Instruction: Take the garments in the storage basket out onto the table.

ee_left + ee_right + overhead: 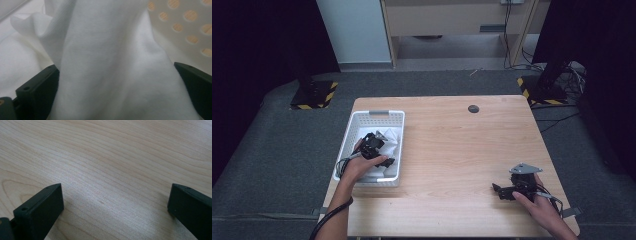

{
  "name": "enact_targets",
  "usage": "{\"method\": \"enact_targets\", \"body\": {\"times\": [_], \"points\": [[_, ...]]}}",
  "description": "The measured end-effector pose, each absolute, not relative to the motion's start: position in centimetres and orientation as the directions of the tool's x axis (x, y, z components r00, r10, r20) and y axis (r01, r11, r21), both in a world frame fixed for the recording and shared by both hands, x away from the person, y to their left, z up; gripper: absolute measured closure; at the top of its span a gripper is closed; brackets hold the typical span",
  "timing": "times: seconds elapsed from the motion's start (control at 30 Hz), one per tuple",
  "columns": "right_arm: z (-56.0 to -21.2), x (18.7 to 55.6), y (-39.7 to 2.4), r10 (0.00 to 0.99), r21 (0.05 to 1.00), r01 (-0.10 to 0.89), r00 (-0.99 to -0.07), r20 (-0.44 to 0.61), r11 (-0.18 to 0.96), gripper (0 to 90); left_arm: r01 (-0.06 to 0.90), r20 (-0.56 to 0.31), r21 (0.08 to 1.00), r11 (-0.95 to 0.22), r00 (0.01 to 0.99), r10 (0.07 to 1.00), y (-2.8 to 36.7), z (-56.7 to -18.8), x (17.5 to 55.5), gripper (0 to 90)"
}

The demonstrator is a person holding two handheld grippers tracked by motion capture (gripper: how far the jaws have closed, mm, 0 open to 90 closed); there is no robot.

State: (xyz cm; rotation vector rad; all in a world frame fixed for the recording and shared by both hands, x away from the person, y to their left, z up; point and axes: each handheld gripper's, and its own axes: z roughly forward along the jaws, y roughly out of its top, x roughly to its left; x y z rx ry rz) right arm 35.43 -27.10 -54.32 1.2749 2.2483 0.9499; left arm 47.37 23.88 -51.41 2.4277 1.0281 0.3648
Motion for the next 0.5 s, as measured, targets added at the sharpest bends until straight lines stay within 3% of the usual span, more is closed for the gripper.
{"method": "enact_targets", "body": {"times": [0.5], "points": [[-54.32, 35.42, -27.10, 0.859, 0.718, 0.597, -0.513, -0.002, 0.358, 0.3, 0.601, 0.068, 0.505, -0.619, 0.687, 0.723, 23.58, -51.74, 47.23, 0.0]]}}
